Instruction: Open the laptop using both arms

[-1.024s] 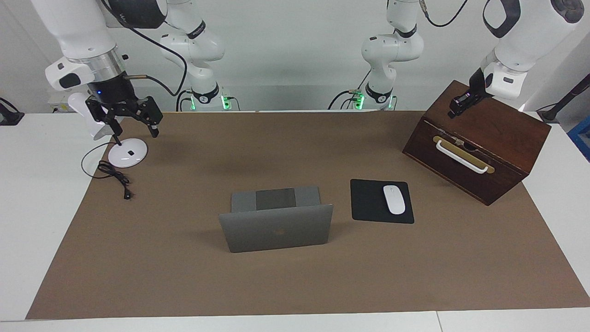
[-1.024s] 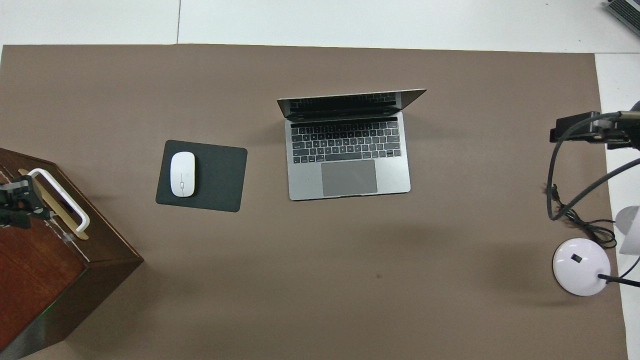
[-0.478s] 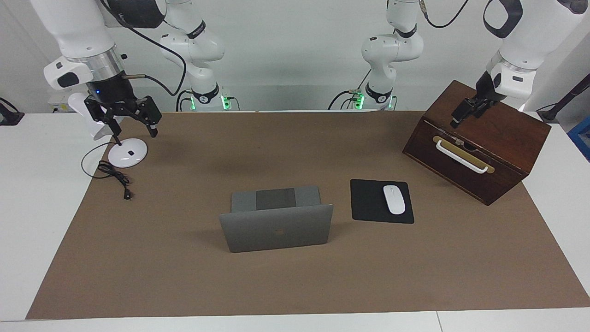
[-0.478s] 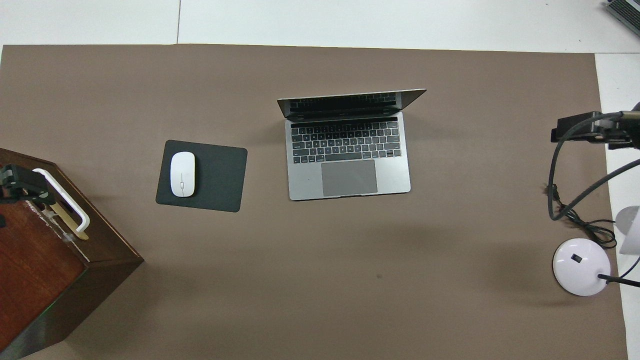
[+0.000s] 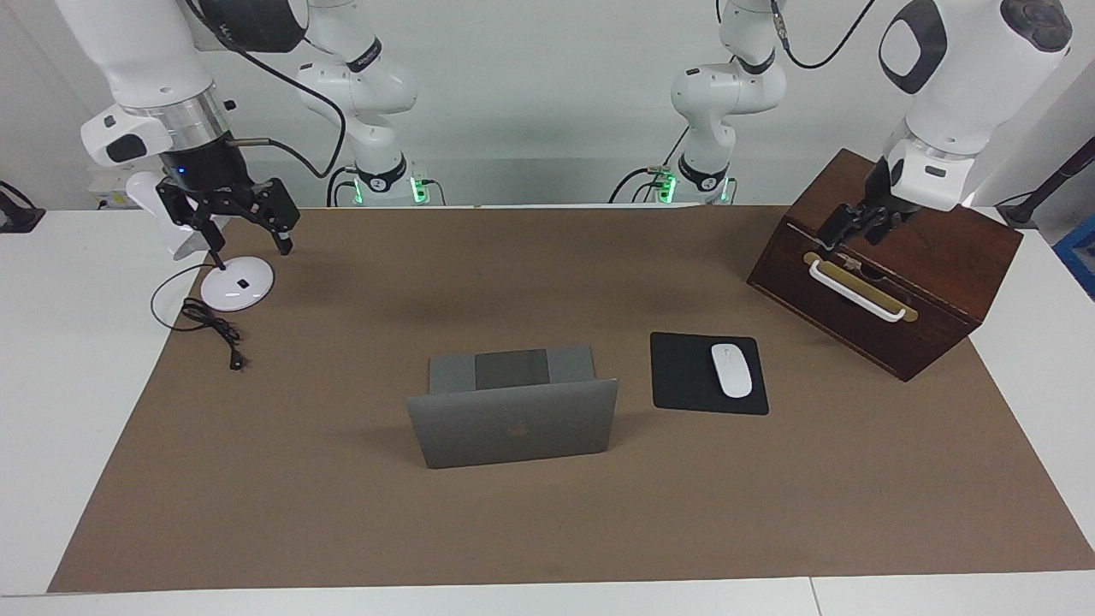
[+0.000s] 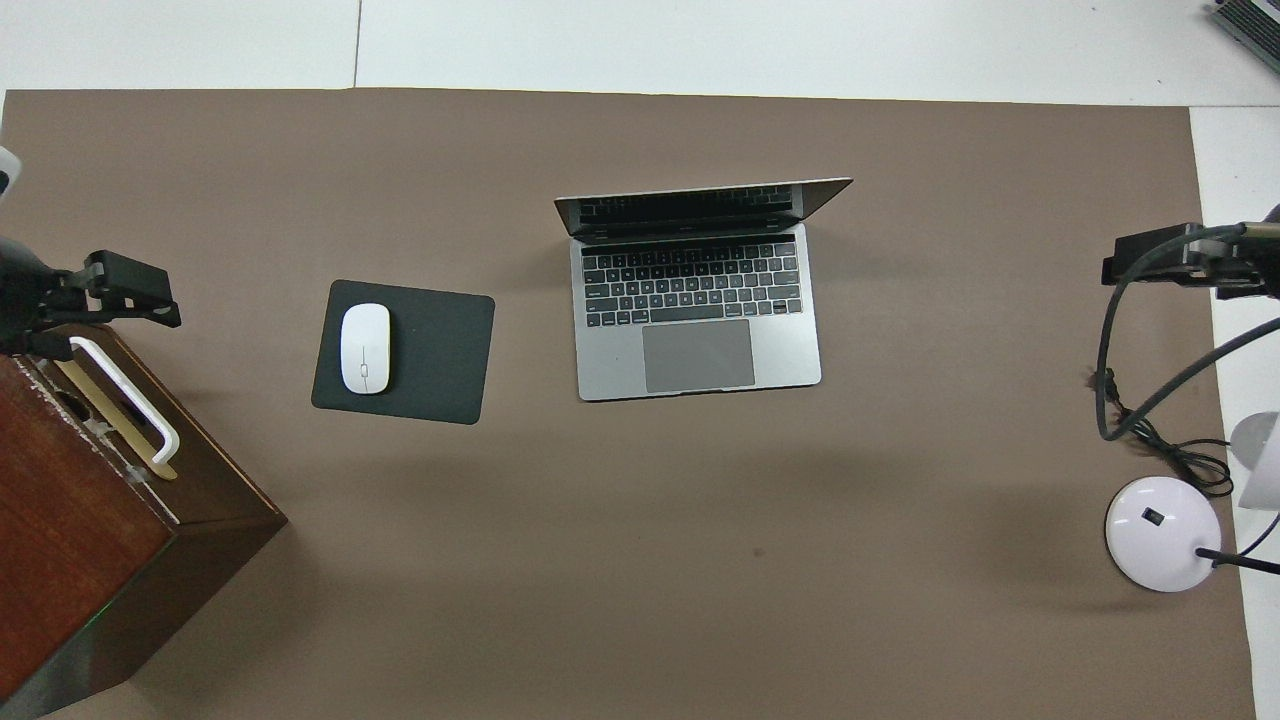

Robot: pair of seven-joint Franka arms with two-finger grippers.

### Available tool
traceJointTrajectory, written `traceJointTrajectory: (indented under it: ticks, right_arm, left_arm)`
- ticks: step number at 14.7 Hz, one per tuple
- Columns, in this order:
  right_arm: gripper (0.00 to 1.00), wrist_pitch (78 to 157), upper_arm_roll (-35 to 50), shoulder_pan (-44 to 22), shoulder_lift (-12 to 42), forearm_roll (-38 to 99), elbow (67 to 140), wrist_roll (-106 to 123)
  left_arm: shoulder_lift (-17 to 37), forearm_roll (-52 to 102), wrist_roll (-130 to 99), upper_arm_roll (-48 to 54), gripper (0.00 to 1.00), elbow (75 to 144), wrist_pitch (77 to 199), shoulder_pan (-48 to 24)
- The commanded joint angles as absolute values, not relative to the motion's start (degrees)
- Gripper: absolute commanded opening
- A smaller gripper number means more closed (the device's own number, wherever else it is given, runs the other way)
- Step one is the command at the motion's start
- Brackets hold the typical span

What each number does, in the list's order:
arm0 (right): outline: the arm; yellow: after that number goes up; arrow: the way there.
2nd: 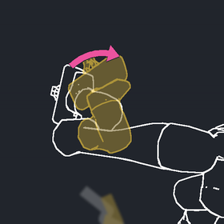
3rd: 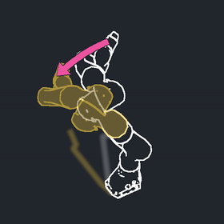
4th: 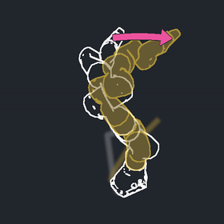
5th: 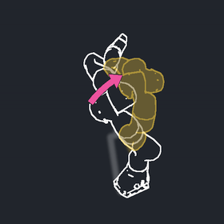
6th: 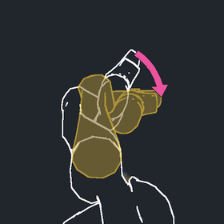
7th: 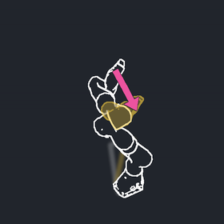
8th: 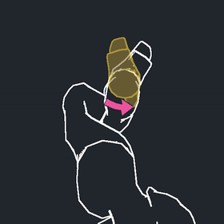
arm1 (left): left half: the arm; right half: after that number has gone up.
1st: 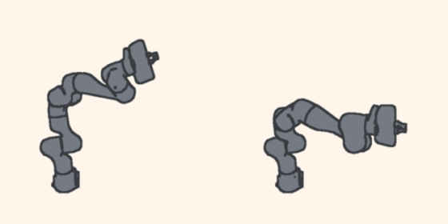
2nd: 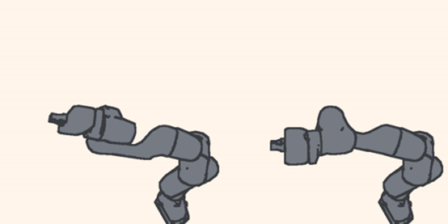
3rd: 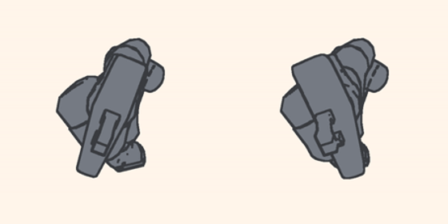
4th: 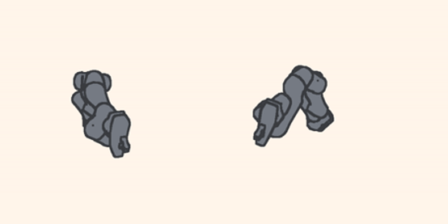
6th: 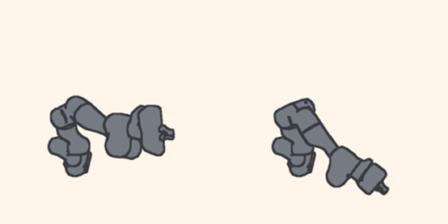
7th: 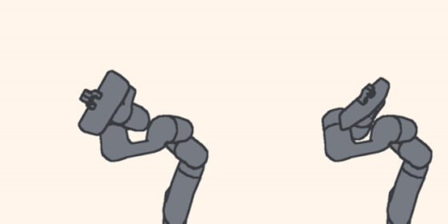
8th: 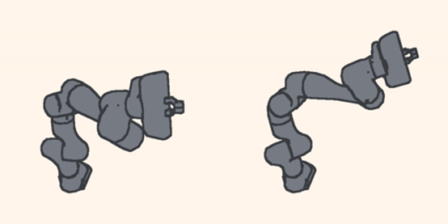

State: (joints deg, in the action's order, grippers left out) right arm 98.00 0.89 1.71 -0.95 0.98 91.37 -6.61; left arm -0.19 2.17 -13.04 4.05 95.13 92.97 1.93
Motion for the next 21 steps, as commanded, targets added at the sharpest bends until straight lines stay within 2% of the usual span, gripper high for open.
traceJointTrajectory:
  ticks: [1, 16, 21]
  right_arm:
    - [1.0, 98.61, 4.21, 5.27, -1.14, 2.46, 91.85, -7.38]
    - [1.0, 98.44, 4.83, 5.1, -1.23, 2.46, 92.11, -7.03]
    - [1.0, 98.09, 3.34, 3.25, -1.32, 2.46, 92.02, -6.94]
  left_arm:
    - [-1.48, 1.93, -8.26, 4.75, 1.0, 96.14, 91.76, 3.51]
    - [-0.35, 1.93, -7.91, 4.22, 1.0, 95.45, 95.1, 1.93]
    - [0.0, 1.4, -7.73, 4.74, 1.0, 90.62, 89.4, 2.46]
